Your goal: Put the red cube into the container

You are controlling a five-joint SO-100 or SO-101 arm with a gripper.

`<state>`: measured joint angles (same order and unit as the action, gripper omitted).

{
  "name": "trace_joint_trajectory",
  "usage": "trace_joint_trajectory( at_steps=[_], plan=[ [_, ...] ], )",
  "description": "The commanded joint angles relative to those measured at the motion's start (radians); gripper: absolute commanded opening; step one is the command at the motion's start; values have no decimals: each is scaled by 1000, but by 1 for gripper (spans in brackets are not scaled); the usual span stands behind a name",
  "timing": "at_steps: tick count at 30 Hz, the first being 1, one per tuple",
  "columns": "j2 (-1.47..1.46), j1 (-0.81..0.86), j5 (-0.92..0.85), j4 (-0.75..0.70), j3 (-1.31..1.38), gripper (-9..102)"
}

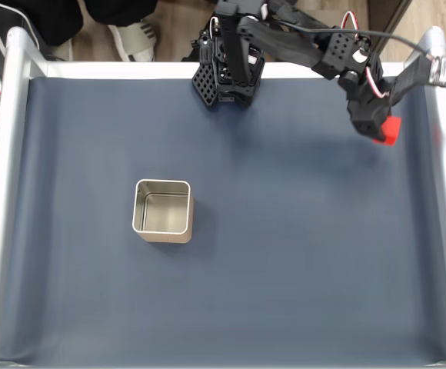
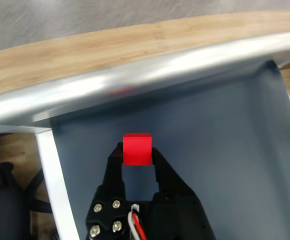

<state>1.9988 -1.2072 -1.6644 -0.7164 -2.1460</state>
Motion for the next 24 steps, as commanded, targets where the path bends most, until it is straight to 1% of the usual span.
trace_joint_trajectory(
  at_steps=[1, 5, 11, 13, 18, 24],
  plan=[
    [109, 83, 23, -89, 72, 0],
    [192, 212, 37, -212, 107, 0],
    [295, 468, 29, -327, 114, 0],
    [328, 565, -2, -362, 107, 0],
    [390, 793, -38, -385, 101, 0],
    [437, 986, -52, -402, 112, 0]
  ],
)
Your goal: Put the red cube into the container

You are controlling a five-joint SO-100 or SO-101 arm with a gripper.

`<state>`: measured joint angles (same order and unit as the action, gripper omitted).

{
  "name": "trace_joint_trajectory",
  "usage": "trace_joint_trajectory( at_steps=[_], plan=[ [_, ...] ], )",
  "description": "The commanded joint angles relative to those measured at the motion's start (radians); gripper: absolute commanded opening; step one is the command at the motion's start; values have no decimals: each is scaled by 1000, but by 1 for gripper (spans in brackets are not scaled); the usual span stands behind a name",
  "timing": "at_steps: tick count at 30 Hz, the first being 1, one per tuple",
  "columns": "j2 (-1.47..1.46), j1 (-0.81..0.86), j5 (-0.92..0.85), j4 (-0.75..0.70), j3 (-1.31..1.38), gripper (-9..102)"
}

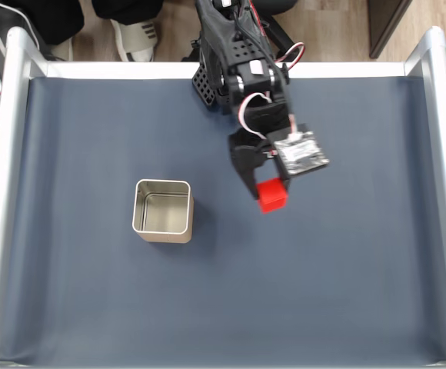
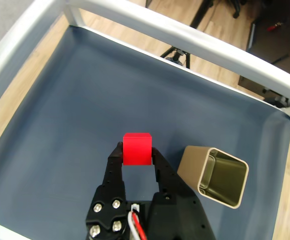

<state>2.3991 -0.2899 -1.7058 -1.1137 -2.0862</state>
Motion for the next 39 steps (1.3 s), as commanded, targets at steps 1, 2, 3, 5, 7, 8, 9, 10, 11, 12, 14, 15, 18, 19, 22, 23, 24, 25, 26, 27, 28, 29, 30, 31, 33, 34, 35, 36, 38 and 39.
trace_joint_trajectory(
  at_steps=[1, 2, 3, 5, 7, 8, 9, 10, 11, 12, 14, 15, 18, 19, 22, 23, 24, 25, 26, 27, 28, 29, 30, 31, 33, 34, 35, 36, 38, 39],
  plan=[
    [38, 103, -15, -5, 60, 0],
    [38, 140, -23, -5, 66, 0],
    [38, 173, -25, -5, 72, 0],
    [35, 242, -32, -26, 84, 0],
    [38, 308, -40, -32, 87, 0],
    [35, 342, -46, -32, 91, 0],
    [31, 374, -48, -29, 92, 0],
    [26, 403, -51, -28, 92, 0],
    [23, 430, -51, -28, 92, 0],
    [21, 453, -51, -28, 89, 0],
    [21, 489, -44, -28, 84, 0],
    [18, 506, -40, -26, 83, 0],
    [8, 545, -18, -21, 75, 0],
    [8, 558, -14, -8, 58, 0],
    [15, 588, -6, 86, -15, 0],
    [12, 595, -5, 107, -32, 0],
    [6, 601, 3, 124, -44, 0],
    [0, 607, 5, 140, -55, 0],
    [-6, 614, 3, 158, -67, 0],
    [-15, 621, 0, 181, -80, 0],
    [-26, 626, 0, 199, -86, 0],
    [-41, 630, 5, 210, -87, 0],
    [-54, 635, 6, 219, -91, 0],
    [-63, 640, 9, 229, -95, 0],
    [-83, 650, 9, 241, -107, 0],
    [-91, 657, 8, 252, -118, 0],
    [-95, 661, 9, 270, -130, 0],
    [-98, 664, 9, 288, -146, 0],
    [-100, 669, 6, 322, -183, 0],
    [-100, 669, 6, 337, -198, 0]
  ],
)
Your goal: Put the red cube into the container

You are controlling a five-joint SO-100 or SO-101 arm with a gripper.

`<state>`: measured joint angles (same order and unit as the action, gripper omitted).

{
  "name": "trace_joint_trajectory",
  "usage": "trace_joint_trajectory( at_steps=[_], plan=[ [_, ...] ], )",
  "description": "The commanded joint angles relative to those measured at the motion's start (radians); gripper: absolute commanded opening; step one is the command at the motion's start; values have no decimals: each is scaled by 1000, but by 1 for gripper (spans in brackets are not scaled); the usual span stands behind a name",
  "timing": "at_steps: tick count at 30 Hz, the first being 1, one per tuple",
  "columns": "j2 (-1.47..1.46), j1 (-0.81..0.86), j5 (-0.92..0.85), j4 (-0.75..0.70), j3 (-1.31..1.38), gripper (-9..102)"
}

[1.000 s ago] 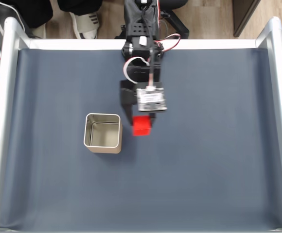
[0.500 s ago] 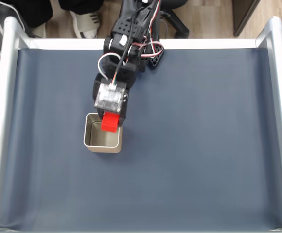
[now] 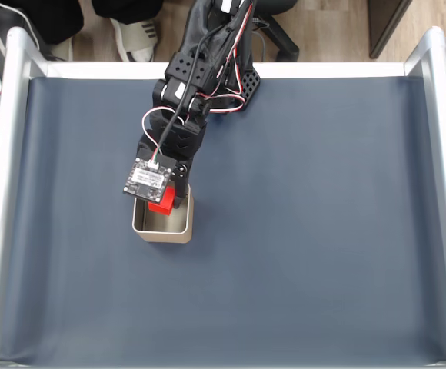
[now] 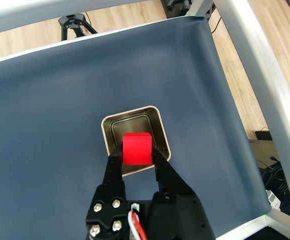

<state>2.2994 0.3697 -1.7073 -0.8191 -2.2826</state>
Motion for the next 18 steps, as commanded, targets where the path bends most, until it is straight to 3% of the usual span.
trace_joint_trajectory(
  at_steps=[1, 18],
  plan=[
    [0, 9, 6, 60, -17, 0],
    [-52, 8, 66, 201, -92, 0]
  ],
)
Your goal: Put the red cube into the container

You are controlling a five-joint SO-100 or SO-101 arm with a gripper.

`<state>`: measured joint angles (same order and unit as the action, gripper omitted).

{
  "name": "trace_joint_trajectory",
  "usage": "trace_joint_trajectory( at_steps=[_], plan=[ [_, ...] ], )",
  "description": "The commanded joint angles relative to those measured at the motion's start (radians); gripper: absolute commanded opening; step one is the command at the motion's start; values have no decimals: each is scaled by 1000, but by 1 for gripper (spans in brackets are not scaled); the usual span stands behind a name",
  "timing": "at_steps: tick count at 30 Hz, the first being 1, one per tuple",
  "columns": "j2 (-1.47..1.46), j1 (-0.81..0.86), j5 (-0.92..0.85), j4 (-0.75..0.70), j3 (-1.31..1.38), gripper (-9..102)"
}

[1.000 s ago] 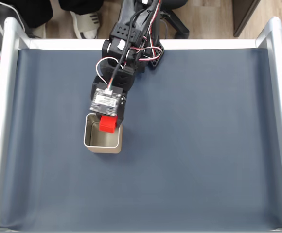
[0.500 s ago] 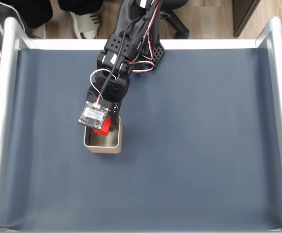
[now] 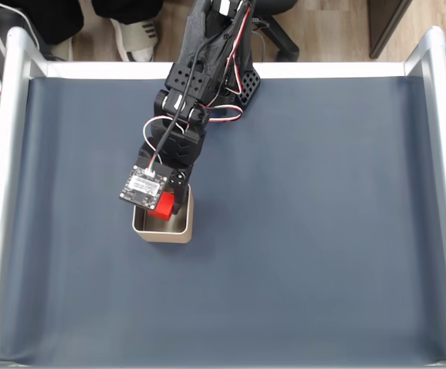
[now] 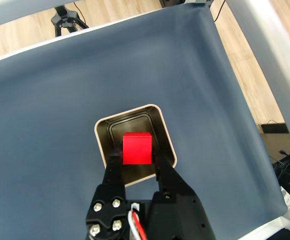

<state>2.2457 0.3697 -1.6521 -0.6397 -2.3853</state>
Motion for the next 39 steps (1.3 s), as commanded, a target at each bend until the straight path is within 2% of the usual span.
trace_joint_trajectory(
  at_steps=[1, 9, 16, 26, 39],
  plan=[
    [3, 8, 11, 25, 8, 0],
    [5, 6, 17, 52, -5, 3],
    [5, 0, 35, 77, -11, 13],
    [11, 0, 55, 89, -28, 21],
    [18, 0, 77, 112, -37, 25]
  ],
)
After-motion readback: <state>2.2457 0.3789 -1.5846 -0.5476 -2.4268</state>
